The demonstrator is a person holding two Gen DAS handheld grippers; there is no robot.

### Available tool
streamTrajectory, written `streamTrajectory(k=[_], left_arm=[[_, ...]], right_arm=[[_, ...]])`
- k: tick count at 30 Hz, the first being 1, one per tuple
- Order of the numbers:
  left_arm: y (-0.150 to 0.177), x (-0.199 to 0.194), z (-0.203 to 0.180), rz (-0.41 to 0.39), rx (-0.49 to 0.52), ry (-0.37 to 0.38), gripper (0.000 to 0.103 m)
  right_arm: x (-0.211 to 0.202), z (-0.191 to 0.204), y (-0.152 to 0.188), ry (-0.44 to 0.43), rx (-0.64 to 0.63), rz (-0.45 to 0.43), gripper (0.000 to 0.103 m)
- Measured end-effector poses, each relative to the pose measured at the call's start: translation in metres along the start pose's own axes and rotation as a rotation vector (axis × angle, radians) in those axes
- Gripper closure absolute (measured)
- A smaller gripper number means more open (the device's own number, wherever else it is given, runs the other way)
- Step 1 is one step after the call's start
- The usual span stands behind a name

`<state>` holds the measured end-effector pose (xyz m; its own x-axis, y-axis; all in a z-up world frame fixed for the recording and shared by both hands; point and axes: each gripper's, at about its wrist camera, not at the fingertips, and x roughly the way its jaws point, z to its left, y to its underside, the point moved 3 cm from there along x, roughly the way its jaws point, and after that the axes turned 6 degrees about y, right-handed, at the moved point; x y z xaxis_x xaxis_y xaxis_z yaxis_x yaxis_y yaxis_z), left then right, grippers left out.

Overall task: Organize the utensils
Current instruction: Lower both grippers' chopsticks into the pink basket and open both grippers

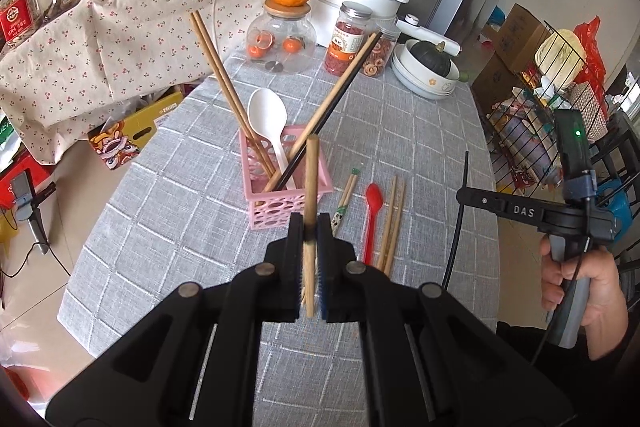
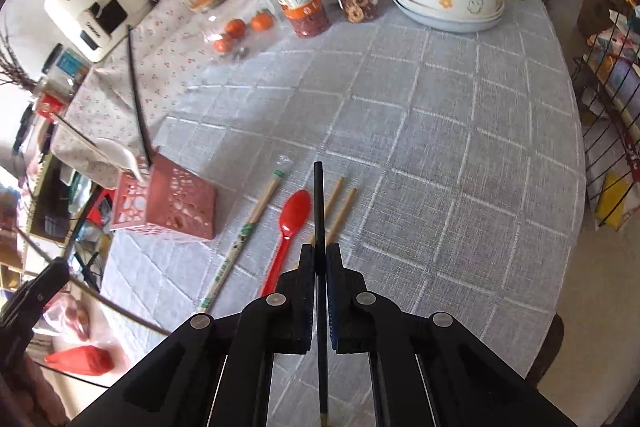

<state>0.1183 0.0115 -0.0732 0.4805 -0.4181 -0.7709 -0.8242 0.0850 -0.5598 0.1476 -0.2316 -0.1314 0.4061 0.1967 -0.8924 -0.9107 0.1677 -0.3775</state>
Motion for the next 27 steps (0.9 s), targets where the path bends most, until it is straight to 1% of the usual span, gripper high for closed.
streamTrajectory(k=[1,6,11,14,16,18,20,24,27], left_arm=[[-0.001,-0.003,0.0,-0.013,-0.003,-0.001,0.096],[-0.006,-0.021,-0.003,-0.087,-0.006,-0.003,0.096],[-0.011,-0.038,-0.013,-0.152,0.027,-0.008,0.096],[-0.016,-0.051,-0.017,-0.212,0.052,-0.019,0.096],[-0.02,-0.061,-0.02,-0.263,0.068,-0.031,0.096],[-0.024,-0.071,-0.021,-0.319,0.075,-0.028,0.096],[-0.028,-0.078,-0.022,-0.369,0.076,-0.025,0.096],[-0.033,-0.087,-0.025,-0.452,0.098,-0.066,0.096],[-0.036,-0.081,-0.028,-0.454,0.133,-0.108,0.096]], right_arm=[[-0.007,0.005,-0.003,-0.012,-0.01,-0.022,0.098],[-0.045,0.016,0.005,-0.047,-0.05,-0.125,0.098],[-0.086,0.02,0.008,-0.061,-0.074,-0.236,0.098],[-0.107,0.024,0.006,-0.061,-0.084,-0.31,0.098],[-0.119,0.028,0.003,-0.065,-0.091,-0.35,0.098],[-0.129,0.03,0.001,-0.074,-0.094,-0.385,0.098],[-0.136,0.033,-0.001,-0.089,-0.093,-0.404,0.098],[-0.14,0.038,-0.005,-0.113,-0.089,-0.421,0.098],[-0.139,0.042,-0.006,-0.123,-0.09,-0.421,0.098]])
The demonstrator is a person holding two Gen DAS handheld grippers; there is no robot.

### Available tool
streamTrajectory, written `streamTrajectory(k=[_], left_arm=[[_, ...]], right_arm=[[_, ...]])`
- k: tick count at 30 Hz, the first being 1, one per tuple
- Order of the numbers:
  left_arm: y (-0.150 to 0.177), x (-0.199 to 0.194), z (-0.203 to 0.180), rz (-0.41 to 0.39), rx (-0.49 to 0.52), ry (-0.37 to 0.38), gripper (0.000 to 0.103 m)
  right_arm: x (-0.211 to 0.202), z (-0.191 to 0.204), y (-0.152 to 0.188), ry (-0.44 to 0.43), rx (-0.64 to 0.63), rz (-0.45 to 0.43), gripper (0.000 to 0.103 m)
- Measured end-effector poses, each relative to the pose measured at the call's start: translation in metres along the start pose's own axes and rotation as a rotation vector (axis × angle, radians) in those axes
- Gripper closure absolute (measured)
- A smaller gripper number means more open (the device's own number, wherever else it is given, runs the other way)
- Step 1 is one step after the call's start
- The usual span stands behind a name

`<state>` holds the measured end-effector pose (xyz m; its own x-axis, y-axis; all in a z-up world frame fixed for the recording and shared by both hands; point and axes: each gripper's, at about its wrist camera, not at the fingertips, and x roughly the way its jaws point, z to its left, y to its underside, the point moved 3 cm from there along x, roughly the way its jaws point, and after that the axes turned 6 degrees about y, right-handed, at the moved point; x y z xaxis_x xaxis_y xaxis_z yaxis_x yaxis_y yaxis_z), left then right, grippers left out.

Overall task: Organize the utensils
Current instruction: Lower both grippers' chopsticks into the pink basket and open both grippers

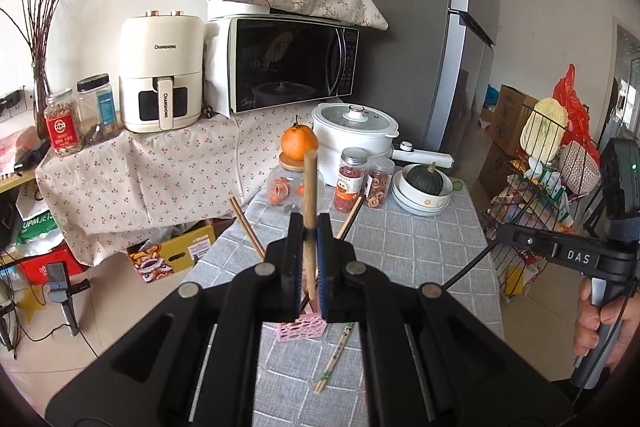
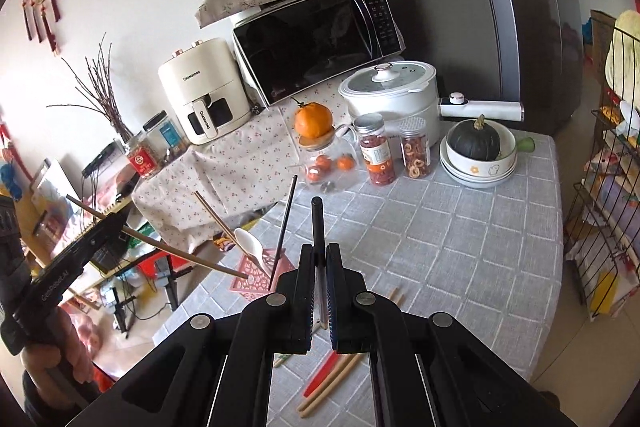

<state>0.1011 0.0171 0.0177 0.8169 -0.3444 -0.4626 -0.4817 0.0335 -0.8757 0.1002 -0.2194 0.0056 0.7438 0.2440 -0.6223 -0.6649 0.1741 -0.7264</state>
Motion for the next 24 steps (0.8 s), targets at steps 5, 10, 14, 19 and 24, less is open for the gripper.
streamTrajectory(k=[5,10,14,19,24], left_arm=[[0.007,0.021,0.001,0.053,0.022,-0.032,0.096],[0.017,0.044,0.003,0.111,0.021,-0.056,0.096],[0.025,0.065,0.009,0.176,-0.005,-0.068,0.096],[0.032,0.083,0.012,0.225,-0.052,-0.067,0.096],[0.03,0.09,0.017,0.196,-0.096,-0.027,0.083]], right_arm=[[0.005,0.004,0.001,-0.012,0.006,0.01,0.098],[0.007,0.005,0.002,-0.015,0.006,0.013,0.098],[0.007,0.006,0.003,-0.02,0.008,0.016,0.098],[0.005,0.007,0.003,-0.026,0.005,0.013,0.098],[0.002,0.009,0.003,-0.038,0.002,0.005,0.098]])
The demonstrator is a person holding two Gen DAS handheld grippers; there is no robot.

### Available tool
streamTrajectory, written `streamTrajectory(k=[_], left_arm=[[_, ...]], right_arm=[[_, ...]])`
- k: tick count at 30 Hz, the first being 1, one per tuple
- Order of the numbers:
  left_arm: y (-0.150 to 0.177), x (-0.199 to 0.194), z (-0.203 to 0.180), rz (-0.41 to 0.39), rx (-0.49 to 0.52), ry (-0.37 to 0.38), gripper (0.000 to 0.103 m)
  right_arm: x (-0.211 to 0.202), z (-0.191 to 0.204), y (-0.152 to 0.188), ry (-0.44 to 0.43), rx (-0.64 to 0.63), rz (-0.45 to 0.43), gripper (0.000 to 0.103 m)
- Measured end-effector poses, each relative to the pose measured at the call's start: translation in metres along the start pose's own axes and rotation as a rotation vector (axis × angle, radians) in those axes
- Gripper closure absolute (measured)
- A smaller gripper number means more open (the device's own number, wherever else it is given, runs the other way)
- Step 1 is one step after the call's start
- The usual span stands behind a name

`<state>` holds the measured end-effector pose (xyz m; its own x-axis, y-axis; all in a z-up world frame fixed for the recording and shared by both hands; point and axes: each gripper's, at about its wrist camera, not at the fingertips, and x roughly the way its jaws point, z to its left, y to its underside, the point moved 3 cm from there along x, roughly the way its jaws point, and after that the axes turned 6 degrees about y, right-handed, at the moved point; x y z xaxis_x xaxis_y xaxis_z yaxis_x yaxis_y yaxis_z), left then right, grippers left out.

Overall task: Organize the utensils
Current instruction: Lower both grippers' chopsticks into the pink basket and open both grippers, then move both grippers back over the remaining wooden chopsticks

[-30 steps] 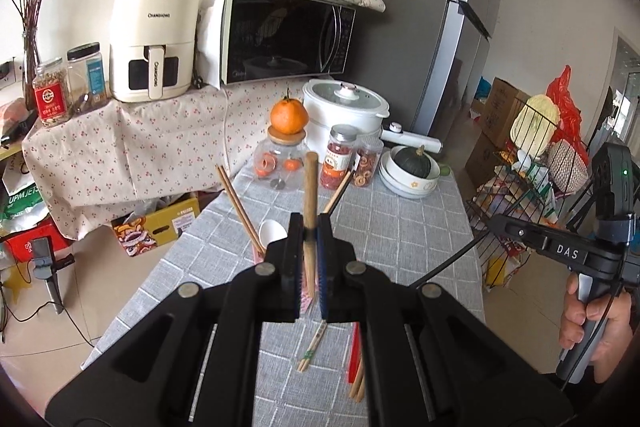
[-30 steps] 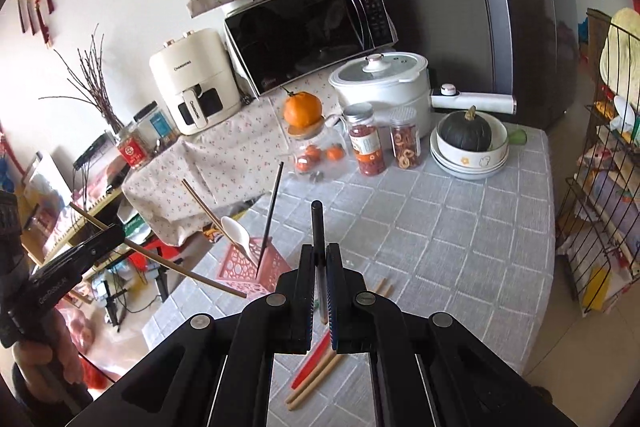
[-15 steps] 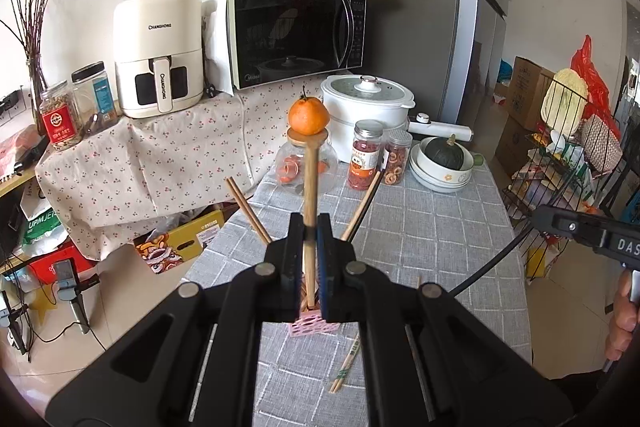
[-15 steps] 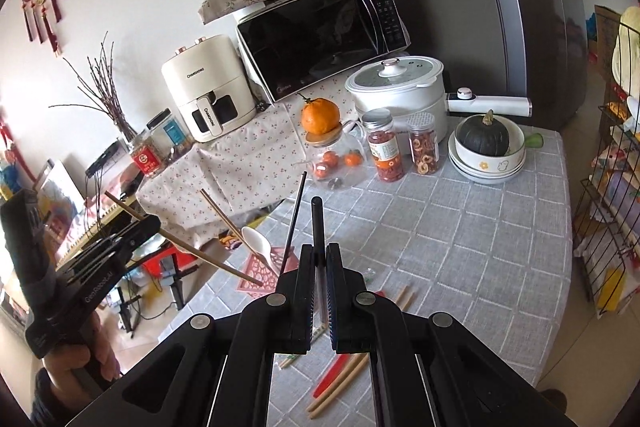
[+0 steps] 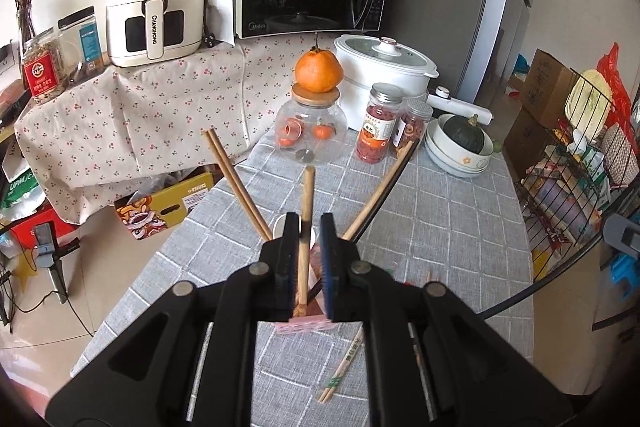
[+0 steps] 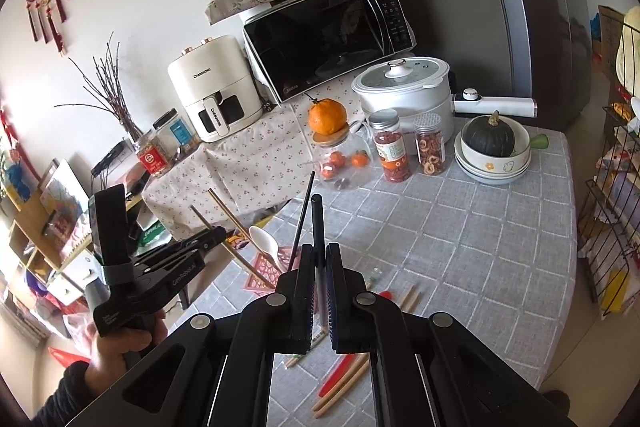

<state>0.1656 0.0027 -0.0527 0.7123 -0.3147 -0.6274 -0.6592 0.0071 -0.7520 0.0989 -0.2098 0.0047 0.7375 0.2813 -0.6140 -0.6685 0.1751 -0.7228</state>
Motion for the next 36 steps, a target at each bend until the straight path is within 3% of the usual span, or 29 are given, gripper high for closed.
streamTrajectory(k=[1,3,6,10,18,25,31,36], left_arm=[[0.0,0.001,0.001,-0.002,-0.016,0.008,0.069],[-0.001,0.0,0.003,-0.013,-0.042,0.018,0.058],[-0.004,-0.003,0.003,-0.008,-0.068,0.028,0.055],[-0.005,-0.015,0.005,-0.015,-0.076,0.025,0.042],[0.004,-0.022,0.029,0.055,-0.13,-0.012,0.038],[0.024,-0.015,0.055,0.19,-0.21,-0.096,0.038],[0.037,-0.011,0.07,0.257,-0.24,-0.117,0.038],[0.038,-0.011,0.073,0.267,-0.227,-0.117,0.038]], right_arm=[[0.0,0.0,0.0,-0.002,0.0,-0.002,0.098],[-0.001,0.001,0.0,-0.007,0.004,-0.008,0.098],[-0.002,0.004,-0.001,-0.022,0.003,-0.018,0.098],[-0.003,0.01,-0.006,-0.036,0.0,-0.041,0.098],[0.002,0.022,-0.025,-0.074,0.02,-0.103,0.098],[0.019,0.042,-0.036,-0.105,0.003,-0.132,0.098],[0.053,0.058,-0.031,-0.094,-0.02,-0.104,0.098],[0.082,0.062,-0.024,-0.064,-0.033,-0.045,0.098]])
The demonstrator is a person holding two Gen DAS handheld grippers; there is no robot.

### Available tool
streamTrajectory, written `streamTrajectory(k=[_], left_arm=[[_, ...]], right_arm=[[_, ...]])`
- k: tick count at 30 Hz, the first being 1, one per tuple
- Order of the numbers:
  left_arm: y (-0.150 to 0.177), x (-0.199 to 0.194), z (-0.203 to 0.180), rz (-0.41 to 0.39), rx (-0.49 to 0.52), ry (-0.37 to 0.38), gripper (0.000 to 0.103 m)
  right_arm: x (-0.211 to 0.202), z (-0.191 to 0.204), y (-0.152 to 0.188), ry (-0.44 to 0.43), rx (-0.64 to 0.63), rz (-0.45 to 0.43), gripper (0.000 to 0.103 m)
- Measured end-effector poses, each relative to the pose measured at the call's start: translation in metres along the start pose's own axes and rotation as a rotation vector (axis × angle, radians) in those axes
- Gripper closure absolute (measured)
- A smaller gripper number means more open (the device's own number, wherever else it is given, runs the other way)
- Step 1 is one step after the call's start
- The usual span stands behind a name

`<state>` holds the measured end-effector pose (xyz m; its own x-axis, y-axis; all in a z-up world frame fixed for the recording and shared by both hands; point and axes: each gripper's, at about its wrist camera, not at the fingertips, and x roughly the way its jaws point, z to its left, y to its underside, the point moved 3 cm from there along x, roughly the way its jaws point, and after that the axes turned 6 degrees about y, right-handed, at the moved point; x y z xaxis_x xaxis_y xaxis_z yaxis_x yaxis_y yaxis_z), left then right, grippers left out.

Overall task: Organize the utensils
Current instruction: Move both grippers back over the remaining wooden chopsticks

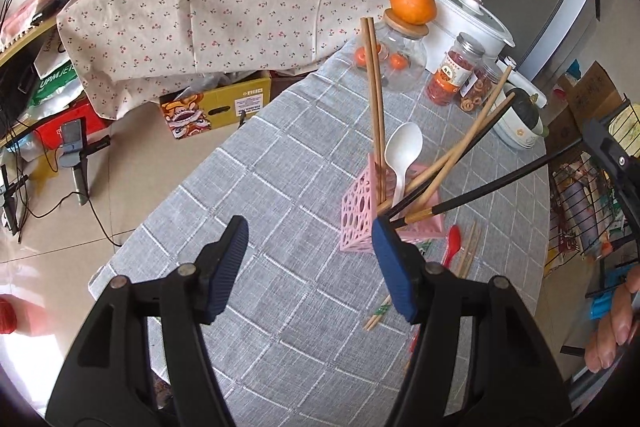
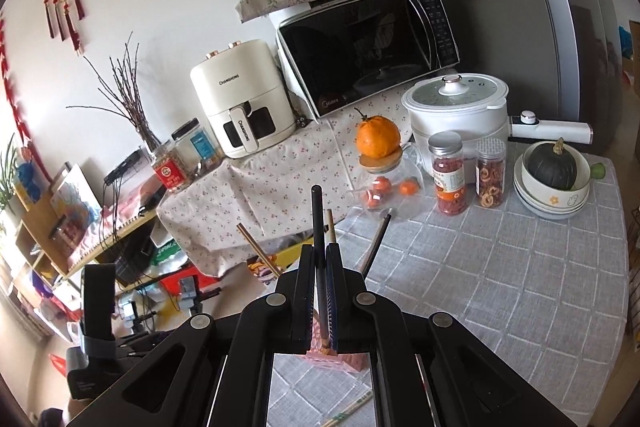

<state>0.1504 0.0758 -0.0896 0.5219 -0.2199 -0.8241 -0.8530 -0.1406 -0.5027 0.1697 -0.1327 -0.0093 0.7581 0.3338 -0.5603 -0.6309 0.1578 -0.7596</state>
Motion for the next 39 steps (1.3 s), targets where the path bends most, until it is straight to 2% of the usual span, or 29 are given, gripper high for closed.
streamTrajectory(k=[11,14,21,24,27,31,39], left_arm=[[0.002,0.006,-0.007,0.012,0.025,0.013,0.038],[0.003,0.006,-0.01,0.011,0.034,0.015,0.038],[0.007,0.009,-0.019,0.02,0.058,0.026,0.037],[0.01,0.009,-0.024,0.025,0.073,0.031,0.036],[0.014,0.009,-0.03,0.028,0.093,0.039,0.035],[0.02,0.01,-0.038,0.031,0.115,0.04,0.027],[0.038,0.029,-0.055,0.099,0.146,0.044,0.02]], right_arm=[[0.039,-0.016,0.015,0.007,0.058,0.105,0.097],[0.04,-0.02,0.014,-0.015,0.082,0.116,0.093],[0.013,-0.023,0.002,-0.055,0.087,0.066,0.064],[0.0,-0.028,-0.002,-0.055,0.083,0.052,0.062],[-0.011,-0.037,-0.002,-0.032,0.079,0.052,0.056],[-0.019,-0.059,0.004,0.031,0.072,0.075,0.05],[-0.012,-0.119,0.037,0.165,0.14,0.222,0.04]])
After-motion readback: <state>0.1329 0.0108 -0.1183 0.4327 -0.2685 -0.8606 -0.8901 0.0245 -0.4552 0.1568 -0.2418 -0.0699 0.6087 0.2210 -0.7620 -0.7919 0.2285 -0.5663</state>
